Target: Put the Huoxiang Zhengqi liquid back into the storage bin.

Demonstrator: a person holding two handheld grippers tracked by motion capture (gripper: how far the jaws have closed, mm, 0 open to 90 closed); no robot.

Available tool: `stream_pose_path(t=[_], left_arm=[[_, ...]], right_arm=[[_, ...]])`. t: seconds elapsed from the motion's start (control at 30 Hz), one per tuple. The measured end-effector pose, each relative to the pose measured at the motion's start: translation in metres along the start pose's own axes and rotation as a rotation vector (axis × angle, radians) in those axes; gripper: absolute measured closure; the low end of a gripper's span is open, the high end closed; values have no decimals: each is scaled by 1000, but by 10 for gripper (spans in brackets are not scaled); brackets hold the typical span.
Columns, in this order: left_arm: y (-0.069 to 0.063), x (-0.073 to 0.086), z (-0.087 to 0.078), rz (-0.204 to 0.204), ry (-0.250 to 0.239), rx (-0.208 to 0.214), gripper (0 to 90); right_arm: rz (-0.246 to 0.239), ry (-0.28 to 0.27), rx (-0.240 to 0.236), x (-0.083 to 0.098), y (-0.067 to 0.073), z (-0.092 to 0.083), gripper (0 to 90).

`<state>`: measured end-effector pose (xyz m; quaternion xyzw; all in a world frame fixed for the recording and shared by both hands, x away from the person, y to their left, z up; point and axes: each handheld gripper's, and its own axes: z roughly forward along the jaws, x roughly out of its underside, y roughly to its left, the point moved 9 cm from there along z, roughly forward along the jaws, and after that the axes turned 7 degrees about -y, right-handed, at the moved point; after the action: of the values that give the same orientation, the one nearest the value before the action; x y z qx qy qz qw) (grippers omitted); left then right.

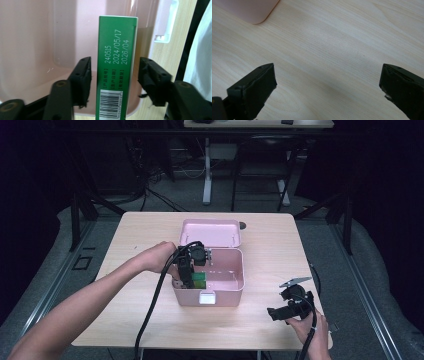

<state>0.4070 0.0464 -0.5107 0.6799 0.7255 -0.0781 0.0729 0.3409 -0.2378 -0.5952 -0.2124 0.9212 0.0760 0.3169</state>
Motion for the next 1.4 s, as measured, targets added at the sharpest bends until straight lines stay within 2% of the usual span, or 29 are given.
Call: stream_pose_path(t=[0.3, 0.37, 0.4, 0.43, 0.5, 0.6, 0.77, 0.93, 1.0, 1.07, 1.2, 1.4], left_arm=[[3, -3, -7, -51, -48, 7, 290], [5, -2, -12, -62, -62, -6, 243], [6, -3, -14, -72, -86, -7, 210], [6, -2, -16, -74, -80, -7, 174], [8, -1, -21, -83, -110, -14, 146], [10, 4, -27, -114, -131, -28, 119], [15, 15, -40, -166, -166, -42, 61], [18, 30, -51, -206, -180, -65, 32], [19, 35, -55, -222, -200, -75, 30], [20, 42, -58, -257, -226, -88, 30], [21, 57, -62, -304, -249, -109, 28], [21, 82, -64, -349, -266, -141, 27]], right_arm=[[2, 4, -4, 0, 0, -1, 0], [7, -1, -7, -1, 0, -1, 0], [13, -2, -10, -2, 0, -2, 0], [15, 0, -16, -2, 0, -1, 0], [18, -6, -17, -3, -1, -1, 0], [25, -21, -32, -8, -1, -1, 0], [46, -43, -61, -18, -2, -2, 0], [57, -62, -87, -32, -1, -3, 1], [57, -68, -105, -39, 1, -2, 1], [60, -75, -114, -45, 2, -1, 2], [44, -80, -131, -57, 4, 2, 2], [42, -94, -148, -75, 8, 3, 2]])
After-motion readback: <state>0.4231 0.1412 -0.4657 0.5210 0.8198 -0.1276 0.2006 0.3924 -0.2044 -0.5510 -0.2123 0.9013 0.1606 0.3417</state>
